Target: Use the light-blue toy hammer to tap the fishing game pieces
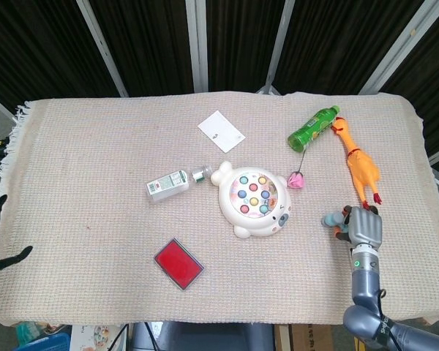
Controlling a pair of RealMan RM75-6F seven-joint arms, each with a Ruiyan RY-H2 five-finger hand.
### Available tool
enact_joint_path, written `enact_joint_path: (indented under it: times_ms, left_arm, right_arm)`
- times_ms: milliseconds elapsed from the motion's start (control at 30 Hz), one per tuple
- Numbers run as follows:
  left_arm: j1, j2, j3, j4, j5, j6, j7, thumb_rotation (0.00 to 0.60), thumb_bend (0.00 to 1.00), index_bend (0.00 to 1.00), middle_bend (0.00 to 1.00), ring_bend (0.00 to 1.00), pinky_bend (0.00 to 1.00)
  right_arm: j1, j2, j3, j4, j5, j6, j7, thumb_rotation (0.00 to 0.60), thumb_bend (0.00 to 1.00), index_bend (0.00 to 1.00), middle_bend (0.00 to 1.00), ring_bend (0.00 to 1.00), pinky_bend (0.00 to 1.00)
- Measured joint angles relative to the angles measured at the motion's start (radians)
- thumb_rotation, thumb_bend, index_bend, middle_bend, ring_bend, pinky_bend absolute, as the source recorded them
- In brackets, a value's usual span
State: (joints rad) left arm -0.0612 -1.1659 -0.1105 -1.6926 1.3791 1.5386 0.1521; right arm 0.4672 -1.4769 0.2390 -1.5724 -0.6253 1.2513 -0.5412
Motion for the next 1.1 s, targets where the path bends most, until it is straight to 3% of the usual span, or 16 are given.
enact_joint_path:
  times_ms: [1100]
  left_arm:
    - [-0.002, 0.0, -0.002, -0.002, -0.01, -0.006, 0.009, 0.6, 0.01, 0.01, 0.0, 0.0, 0.0]
  right_arm:
    - [0.0, 0.028, -0.013, -0.045, 0.032, 0.0, -0.06, 0.6, 0.51, 0.48, 0.32, 0.21, 0.06]
